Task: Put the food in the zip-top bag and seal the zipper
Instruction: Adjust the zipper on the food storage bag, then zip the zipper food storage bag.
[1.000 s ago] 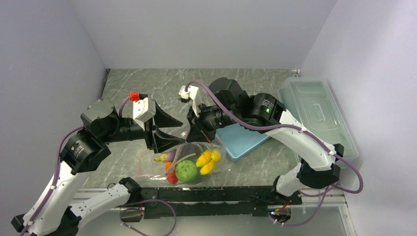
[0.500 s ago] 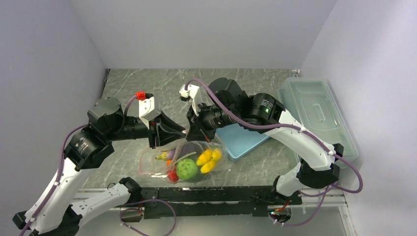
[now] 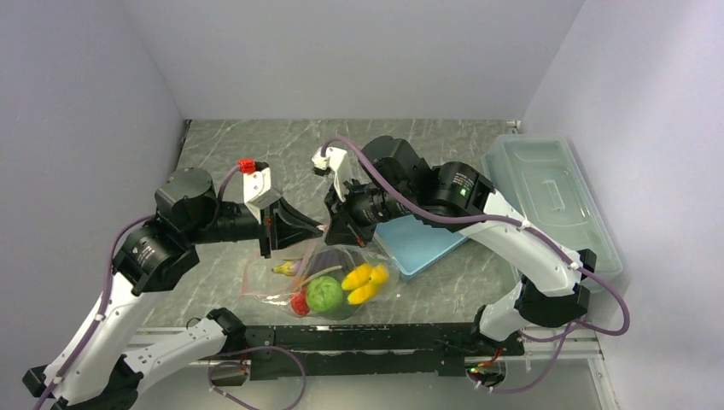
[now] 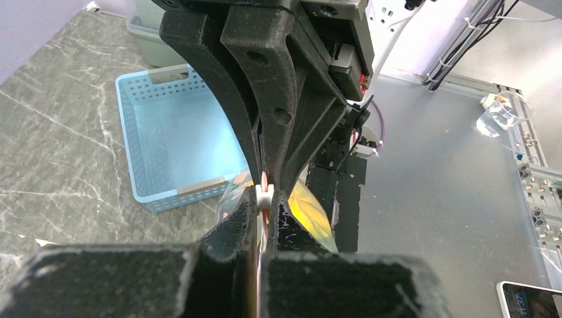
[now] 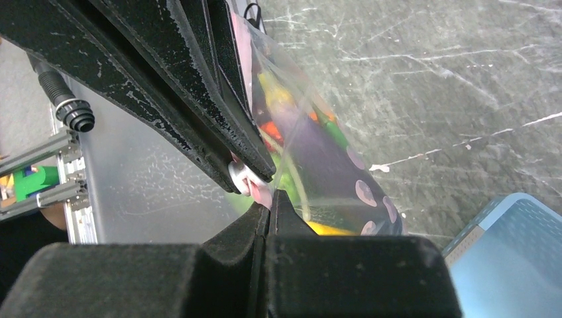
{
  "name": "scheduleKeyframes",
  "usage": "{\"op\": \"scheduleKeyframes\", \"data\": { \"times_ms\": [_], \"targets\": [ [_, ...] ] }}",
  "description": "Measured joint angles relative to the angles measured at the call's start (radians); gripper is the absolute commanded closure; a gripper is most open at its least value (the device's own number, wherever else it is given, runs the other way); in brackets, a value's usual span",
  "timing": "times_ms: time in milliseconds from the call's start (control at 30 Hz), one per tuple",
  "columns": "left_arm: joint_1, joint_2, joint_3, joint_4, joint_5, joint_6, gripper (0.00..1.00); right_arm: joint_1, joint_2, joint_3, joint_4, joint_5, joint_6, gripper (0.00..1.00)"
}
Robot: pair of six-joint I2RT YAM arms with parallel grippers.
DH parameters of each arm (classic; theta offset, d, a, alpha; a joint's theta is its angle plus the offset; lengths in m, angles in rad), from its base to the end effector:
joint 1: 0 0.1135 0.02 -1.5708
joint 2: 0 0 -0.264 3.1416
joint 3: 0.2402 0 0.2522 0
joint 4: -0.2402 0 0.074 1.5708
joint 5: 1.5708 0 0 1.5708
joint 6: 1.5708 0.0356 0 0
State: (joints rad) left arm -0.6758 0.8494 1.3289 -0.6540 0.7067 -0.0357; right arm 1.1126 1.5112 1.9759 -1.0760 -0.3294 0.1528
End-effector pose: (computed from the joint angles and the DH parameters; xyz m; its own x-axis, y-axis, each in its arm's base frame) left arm 0.0907 -0.1024 0.4604 -0.1701 0.1016 -0.9802 0.9692 0.1971 -0.1478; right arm 0.1155 0.2603 0.4786 -0.3979 -0.4812 -0.7811 -0.9159 0.2572 0.3081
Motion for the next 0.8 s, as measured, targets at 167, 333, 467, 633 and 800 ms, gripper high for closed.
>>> {"op": "scheduleKeyframes", "data": {
  "times_ms": [167,333,467,633,800],
  "targets": [
    [0.0,0.003,0.0,0.0,0.003,0.0,1.0,0.001,0.0,0.0,0.0,0.016,0.006,1.0],
    [0.0,0.004,0.0,0.005,0.003,0.0,1.0,0.003,-0.006,0.0,0.001,0.041,0.009,1.0],
    [0.0,0.004,0.0,0.015,0.002,0.002,1.0,0.003,-0.017,0.0,0.006,0.056,0.008,1.0],
    [0.0,-0.002,0.0,0.034,0.002,0.023,1.0,0.004,-0.048,-0.009,0.029,0.077,0.008,1.0],
    [0.0,-0.008,0.0,0.036,-0.003,0.032,1.0,0.005,-0.097,-0.05,0.075,0.111,0.009,1.0]
  ]
}}
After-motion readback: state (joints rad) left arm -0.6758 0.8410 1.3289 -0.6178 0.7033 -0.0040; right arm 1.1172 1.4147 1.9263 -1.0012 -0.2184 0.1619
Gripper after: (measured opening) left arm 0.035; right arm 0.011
